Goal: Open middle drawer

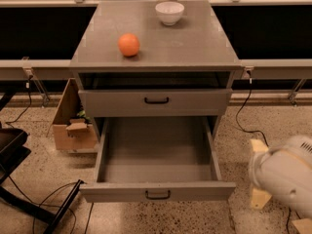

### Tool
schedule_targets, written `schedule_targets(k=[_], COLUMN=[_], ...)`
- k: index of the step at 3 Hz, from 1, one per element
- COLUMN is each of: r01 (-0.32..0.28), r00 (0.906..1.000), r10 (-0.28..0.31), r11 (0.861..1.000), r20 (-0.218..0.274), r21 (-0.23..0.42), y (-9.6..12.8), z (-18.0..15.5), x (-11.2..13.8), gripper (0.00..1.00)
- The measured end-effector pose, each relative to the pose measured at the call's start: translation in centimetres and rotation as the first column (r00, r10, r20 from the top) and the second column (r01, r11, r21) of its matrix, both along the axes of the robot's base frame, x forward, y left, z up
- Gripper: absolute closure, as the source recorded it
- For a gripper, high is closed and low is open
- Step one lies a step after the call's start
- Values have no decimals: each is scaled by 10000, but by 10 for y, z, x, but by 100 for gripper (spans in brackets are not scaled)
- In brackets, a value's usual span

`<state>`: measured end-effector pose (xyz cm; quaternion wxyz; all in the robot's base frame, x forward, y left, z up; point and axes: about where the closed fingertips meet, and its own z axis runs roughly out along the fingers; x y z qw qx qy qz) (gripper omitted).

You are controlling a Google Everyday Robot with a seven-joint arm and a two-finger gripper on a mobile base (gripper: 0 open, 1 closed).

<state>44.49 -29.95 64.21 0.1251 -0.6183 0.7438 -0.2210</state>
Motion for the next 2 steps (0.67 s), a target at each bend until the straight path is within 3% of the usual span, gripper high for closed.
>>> schedule_targets(k=[1, 2], r01=[780, 1020], r00=[9965, 9883], r10=[-785, -996], r11=[9968, 9947], r20=[-272, -1156], r21=[-178, 150], y=[-30, -59], z=[70, 76], x=[2, -36], gripper=[0, 0])
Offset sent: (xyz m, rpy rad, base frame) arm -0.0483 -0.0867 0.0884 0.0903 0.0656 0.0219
